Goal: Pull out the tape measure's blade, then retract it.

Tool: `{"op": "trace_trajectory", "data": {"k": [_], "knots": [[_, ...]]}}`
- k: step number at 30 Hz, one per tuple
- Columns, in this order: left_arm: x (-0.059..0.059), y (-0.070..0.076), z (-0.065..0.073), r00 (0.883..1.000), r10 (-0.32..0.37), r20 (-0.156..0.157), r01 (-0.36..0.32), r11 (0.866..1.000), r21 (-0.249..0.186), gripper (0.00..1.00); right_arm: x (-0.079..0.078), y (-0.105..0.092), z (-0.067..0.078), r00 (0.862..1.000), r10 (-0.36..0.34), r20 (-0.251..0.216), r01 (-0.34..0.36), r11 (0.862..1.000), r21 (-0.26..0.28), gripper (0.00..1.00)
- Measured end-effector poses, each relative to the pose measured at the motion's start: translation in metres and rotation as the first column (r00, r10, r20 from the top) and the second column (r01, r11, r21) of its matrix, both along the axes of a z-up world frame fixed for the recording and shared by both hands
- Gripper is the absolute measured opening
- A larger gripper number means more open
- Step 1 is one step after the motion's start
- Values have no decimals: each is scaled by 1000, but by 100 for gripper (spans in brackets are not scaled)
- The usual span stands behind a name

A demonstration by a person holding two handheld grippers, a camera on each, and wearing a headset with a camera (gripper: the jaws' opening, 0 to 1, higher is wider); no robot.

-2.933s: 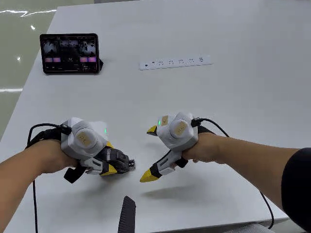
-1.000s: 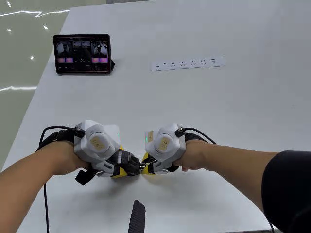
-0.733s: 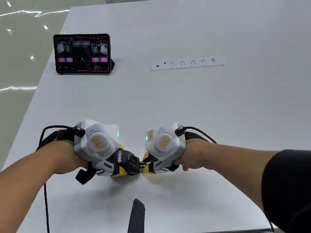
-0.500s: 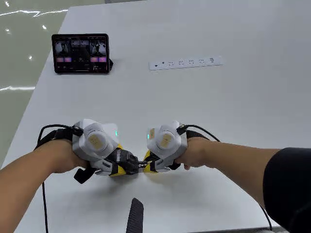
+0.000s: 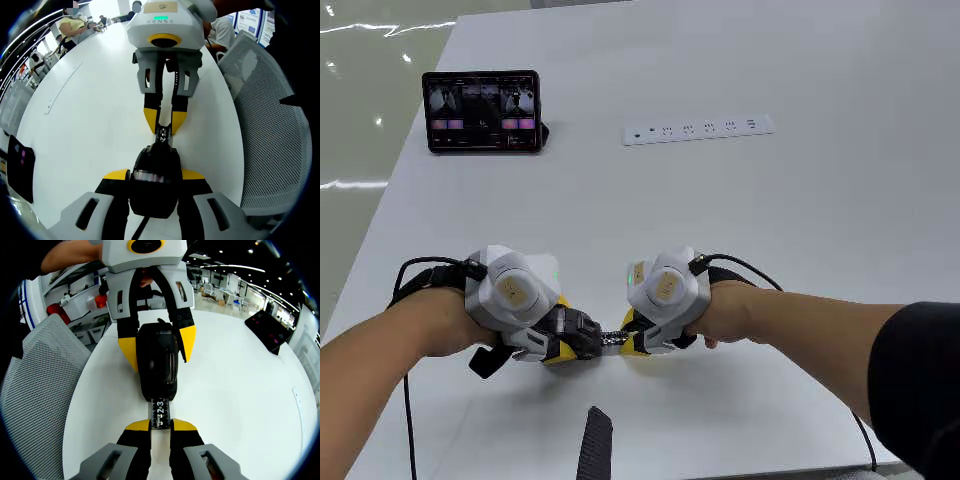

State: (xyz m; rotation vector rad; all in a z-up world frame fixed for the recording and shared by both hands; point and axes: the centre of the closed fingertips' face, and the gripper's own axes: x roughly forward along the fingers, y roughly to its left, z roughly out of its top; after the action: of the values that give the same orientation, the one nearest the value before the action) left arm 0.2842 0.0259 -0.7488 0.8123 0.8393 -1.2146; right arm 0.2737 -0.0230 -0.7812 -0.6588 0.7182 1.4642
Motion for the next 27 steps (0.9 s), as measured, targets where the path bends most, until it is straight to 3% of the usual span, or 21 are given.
{"op": "trace_trajectory", "data": {"k": [27], "knots": [[0,-1,0,1000,-2,1,2,1000,-2,32,2,-17,-1,1000,-19,0,19,1000,-14,9]]}}
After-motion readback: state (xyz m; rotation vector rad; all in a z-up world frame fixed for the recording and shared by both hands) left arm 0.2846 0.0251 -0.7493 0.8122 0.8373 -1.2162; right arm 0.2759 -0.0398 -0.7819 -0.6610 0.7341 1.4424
